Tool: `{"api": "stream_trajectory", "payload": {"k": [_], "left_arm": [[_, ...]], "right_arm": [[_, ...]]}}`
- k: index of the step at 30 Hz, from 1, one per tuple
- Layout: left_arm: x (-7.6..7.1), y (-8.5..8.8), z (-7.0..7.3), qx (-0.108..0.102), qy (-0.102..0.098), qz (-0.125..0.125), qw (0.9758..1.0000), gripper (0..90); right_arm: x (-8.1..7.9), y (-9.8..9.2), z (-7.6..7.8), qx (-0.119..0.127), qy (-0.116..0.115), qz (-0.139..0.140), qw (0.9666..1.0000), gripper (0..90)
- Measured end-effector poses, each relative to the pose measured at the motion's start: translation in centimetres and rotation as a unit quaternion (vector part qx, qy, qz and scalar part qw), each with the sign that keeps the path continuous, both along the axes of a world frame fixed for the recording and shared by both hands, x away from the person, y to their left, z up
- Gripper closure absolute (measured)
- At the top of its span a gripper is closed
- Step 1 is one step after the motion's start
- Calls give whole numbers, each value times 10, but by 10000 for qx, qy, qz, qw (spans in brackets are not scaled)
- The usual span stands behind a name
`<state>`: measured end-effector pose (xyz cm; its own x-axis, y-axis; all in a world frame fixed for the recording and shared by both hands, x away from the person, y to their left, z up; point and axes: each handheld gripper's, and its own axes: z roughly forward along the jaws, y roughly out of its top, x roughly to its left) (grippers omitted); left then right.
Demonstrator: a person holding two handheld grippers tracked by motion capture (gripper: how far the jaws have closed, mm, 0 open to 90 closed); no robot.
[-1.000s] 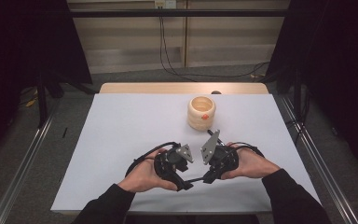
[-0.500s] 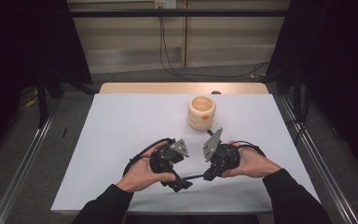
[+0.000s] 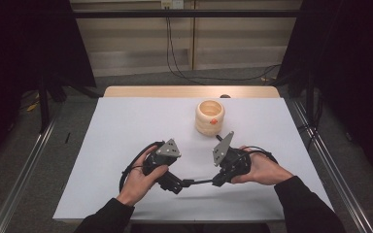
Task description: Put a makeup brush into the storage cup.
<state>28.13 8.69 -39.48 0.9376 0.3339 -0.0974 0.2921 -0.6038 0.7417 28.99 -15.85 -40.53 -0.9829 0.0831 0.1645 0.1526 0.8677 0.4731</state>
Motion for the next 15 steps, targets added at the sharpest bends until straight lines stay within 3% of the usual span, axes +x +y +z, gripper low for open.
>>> {"api": "stream_trajectory", "payload": {"k": [5, 8, 9, 10, 15], "left_arm": [[-1, 11, -2, -321, -91, 242, 9992, 32], [-1, 17, -3, -319, -220, 426, 9983, 39], [-1, 19, -3, -431, -230, 489, 9976, 42], [-1, 21, -2, -455, -222, 488, 9975, 42], [-3, 25, -1, -654, -306, 517, 9960, 38]], "right_arm": [[-1, -9, 0, 82, 5, -154, 9998, 852], [-1, -14, -2, 208, -66, -262, 9994, 852], [-1, -15, -2, 234, -61, -313, 9992, 852], [-2, -17, -2, 175, -22, -415, 9990, 852], [-2, -26, -4, 347, -155, -533, 9979, 852]]}}
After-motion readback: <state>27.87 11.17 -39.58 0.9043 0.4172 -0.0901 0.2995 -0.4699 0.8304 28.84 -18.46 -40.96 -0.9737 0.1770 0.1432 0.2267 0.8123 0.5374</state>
